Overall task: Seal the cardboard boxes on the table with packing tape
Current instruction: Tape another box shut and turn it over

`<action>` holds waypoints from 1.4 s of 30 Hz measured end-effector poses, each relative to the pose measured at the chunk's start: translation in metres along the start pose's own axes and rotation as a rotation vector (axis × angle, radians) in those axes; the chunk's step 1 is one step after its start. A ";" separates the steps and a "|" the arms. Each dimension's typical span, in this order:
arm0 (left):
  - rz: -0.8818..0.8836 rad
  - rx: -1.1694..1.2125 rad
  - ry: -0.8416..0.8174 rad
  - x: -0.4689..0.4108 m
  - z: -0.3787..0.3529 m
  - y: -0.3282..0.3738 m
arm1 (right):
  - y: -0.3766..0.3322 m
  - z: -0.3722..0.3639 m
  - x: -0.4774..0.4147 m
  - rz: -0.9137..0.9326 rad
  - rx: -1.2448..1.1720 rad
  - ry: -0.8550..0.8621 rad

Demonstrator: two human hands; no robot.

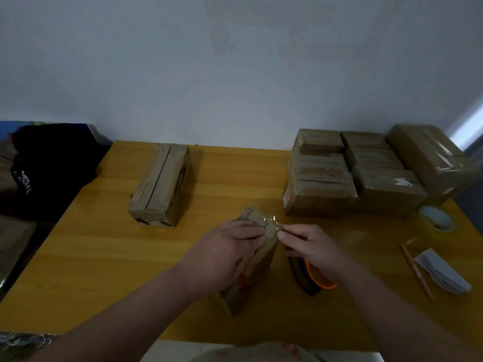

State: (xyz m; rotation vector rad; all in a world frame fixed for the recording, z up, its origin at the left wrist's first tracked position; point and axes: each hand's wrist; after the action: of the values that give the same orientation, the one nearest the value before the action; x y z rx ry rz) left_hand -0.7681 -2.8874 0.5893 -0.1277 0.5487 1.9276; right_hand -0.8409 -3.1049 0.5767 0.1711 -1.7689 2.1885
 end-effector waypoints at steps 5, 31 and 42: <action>0.011 -0.053 0.001 -0.001 -0.007 0.009 | 0.002 -0.003 0.001 0.004 -0.045 0.043; 0.081 -0.066 -0.025 -0.002 -0.010 0.014 | 0.004 -0.042 -0.001 0.449 0.513 0.686; 0.573 0.109 0.131 -0.011 0.003 0.012 | -0.010 -0.032 0.001 0.719 0.771 0.553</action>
State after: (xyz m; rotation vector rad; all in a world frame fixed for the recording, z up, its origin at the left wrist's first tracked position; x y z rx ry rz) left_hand -0.7736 -2.8992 0.5991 -0.0256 0.8441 2.4478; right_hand -0.8349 -3.0718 0.5789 -0.9384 -0.6634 2.8959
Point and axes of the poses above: each hand's wrist, its own x-axis away from the middle knuckle, its own z-axis out of the back of the hand, y = z × x, and after that the axes turned 5 degrees about y, right-handed
